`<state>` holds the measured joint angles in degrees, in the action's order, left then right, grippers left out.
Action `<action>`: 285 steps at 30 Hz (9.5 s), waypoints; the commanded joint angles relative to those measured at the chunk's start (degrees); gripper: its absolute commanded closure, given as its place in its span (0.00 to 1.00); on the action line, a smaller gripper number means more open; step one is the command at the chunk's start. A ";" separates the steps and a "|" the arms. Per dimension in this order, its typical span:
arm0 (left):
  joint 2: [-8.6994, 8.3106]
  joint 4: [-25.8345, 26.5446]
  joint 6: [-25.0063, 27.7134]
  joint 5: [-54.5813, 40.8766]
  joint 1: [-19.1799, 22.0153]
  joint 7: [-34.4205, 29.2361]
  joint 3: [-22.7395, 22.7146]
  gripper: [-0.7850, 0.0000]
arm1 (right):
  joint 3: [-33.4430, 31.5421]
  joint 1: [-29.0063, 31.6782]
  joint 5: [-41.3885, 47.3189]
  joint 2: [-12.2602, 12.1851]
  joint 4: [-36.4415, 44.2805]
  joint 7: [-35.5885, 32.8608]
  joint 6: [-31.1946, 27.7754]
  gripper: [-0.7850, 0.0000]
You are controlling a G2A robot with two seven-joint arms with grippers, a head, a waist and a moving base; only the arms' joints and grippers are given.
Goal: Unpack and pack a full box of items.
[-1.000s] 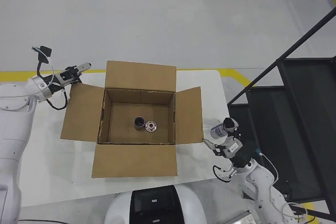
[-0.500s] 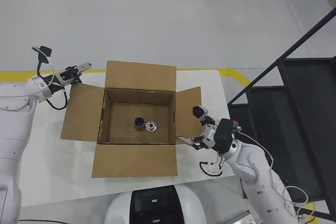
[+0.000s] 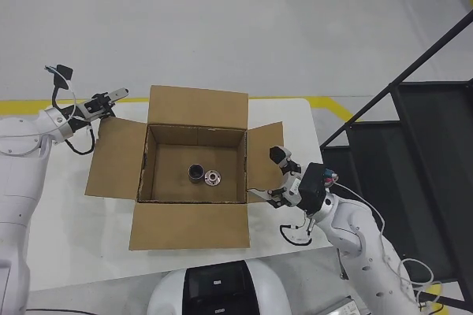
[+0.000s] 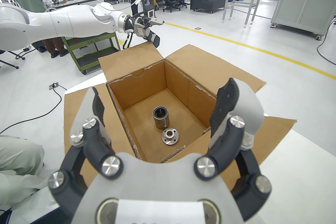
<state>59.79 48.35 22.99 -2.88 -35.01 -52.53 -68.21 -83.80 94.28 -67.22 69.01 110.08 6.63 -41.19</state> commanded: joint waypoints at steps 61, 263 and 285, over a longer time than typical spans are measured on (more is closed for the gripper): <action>0.00 0.00 0.00 -0.03 0.00 0.00 0.00 0.00 | 48.55 -55.27 9.28 11.35 -34.80 -63.75 24.14 0.00; 0.00 0.00 0.00 -0.03 0.00 0.00 0.00 0.00 | 42.39 -50.35 16.72 -3.28 -1.65 -75.32 23.69 0.00; 0.00 0.00 0.00 -0.03 0.00 0.00 0.00 0.00 | 51.24 -59.64 15.57 1.89 -15.87 -72.21 27.71 0.00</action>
<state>59.79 48.35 22.99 -2.88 -35.01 -52.53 -68.21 -32.56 34.64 -51.64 70.91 94.22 -65.58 -13.49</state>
